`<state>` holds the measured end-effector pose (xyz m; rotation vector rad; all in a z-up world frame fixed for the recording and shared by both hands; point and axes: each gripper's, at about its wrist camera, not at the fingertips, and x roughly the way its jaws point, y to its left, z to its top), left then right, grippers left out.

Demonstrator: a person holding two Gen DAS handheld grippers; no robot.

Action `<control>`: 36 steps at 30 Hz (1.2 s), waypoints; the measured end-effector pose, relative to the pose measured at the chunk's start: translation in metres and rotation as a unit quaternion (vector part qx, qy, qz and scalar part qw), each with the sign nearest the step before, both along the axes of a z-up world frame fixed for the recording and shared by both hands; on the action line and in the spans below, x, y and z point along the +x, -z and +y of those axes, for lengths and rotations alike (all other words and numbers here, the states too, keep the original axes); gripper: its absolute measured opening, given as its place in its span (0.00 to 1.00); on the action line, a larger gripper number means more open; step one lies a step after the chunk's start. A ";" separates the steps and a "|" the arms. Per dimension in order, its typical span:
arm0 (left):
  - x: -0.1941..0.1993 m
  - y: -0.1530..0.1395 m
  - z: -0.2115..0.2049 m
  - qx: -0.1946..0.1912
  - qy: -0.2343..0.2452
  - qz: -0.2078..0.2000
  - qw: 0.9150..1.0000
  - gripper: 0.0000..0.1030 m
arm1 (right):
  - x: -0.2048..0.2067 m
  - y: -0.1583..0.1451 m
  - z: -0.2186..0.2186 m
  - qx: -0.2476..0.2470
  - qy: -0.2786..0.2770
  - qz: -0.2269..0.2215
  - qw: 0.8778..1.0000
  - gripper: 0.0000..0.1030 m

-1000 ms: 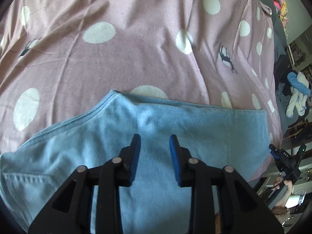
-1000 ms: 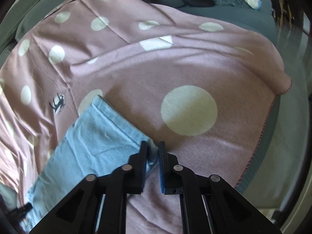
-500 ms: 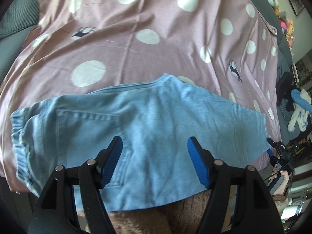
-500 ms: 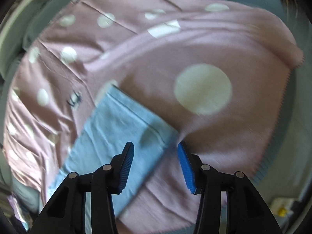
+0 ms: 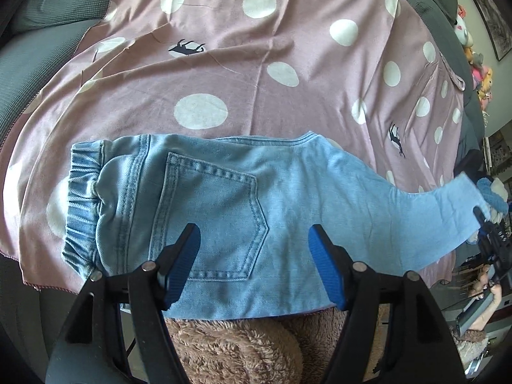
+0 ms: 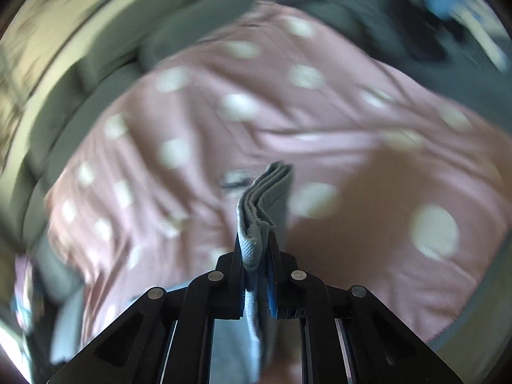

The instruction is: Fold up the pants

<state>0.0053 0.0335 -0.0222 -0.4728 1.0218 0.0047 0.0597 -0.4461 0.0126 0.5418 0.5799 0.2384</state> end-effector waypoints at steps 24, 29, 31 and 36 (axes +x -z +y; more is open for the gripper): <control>0.025 0.011 -0.026 -0.027 0.042 0.008 0.999 0.68 | -0.009 0.027 0.190 -0.129 -0.307 0.058 0.941 0.58; 0.049 0.020 -0.057 -0.045 0.089 0.020 0.995 0.67 | 0.012 0.047 0.144 -0.141 -0.203 0.097 0.964 0.57; 0.059 0.027 -0.071 -0.047 0.104 0.028 0.993 0.67 | 0.019 0.061 0.127 -0.147 -0.165 0.119 0.968 0.44; 0.087 0.049 -0.098 -0.052 0.138 0.055 0.988 0.61 | 0.027 0.094 0.109 -0.129 -0.143 0.164 0.968 0.18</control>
